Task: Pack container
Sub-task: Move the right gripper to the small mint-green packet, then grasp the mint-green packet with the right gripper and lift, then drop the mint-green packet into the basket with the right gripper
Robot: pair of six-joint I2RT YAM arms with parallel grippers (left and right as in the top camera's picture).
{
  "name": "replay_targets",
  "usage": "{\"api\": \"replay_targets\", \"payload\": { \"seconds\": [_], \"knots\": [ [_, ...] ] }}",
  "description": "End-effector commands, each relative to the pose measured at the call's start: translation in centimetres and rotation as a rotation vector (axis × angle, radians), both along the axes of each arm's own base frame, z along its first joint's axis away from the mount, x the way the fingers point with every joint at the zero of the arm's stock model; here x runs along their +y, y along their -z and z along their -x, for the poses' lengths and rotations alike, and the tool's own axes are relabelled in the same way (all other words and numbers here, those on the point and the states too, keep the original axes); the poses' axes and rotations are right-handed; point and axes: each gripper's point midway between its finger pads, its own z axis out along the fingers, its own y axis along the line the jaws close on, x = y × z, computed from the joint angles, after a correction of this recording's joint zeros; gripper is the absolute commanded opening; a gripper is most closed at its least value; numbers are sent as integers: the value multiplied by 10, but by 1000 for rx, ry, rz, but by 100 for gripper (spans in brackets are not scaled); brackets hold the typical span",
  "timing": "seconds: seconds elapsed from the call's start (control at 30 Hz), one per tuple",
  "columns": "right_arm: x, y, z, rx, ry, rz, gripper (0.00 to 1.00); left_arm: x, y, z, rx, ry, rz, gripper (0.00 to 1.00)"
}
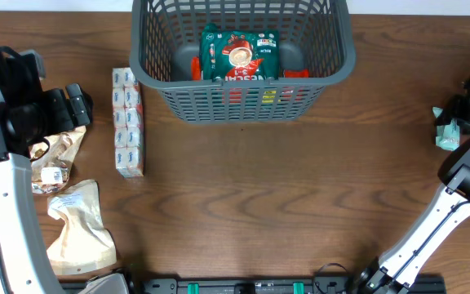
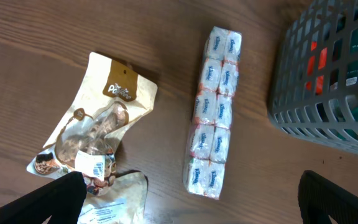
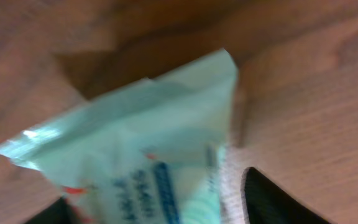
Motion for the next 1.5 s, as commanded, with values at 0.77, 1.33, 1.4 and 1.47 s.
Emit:
{"api": "replay_targets", "payload": {
  "seconds": [0.77,1.33,1.4,1.47],
  "knots": [
    [99,-73,-81,-244,-322,-31,1,0,-1,1,-3,3,-6,99],
    [327,-437,-80,-1104,-1005,281,1,1,-1,1,-4,3,-6,99],
    [368,-437,-73,-1119,-1158,285,1,0,-1,1,-4,4,-6,99],
    [401,-430,-69,-1117,-1274,276,1,0,-1,1,-4,4,-6,99]
  ]
}}
